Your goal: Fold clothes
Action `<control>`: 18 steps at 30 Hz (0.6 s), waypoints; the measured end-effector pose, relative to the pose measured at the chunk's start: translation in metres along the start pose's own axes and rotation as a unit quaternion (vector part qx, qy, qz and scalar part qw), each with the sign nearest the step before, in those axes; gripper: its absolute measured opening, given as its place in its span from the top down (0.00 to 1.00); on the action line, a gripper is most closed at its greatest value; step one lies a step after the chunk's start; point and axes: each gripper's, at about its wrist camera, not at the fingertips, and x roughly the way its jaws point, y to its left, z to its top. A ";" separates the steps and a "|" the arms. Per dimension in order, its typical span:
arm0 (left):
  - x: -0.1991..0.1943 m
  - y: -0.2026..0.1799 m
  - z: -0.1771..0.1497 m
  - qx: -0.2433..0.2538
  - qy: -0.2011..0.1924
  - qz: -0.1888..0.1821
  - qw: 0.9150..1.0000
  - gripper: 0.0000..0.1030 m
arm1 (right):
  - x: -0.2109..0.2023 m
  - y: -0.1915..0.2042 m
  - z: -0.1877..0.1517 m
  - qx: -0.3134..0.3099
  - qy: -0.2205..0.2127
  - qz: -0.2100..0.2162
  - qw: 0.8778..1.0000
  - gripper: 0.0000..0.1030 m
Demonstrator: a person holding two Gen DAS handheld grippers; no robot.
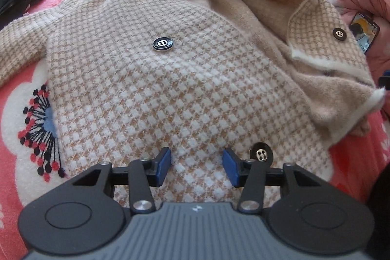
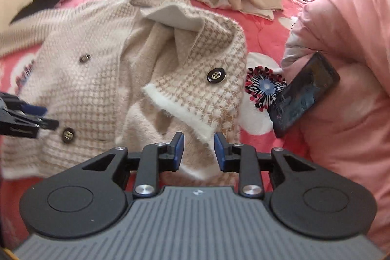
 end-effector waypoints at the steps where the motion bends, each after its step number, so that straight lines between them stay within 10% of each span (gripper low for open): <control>1: -0.001 -0.001 0.002 -0.002 0.003 0.002 1.000 0.54 | 0.006 0.001 0.001 -0.012 0.003 -0.002 1.000 0.74; 18: 0.015 -0.080 0.070 0.041 0.063 -0.080 0.994 0.55 | 0.077 0.043 0.019 -0.265 0.035 0.016 0.963 0.58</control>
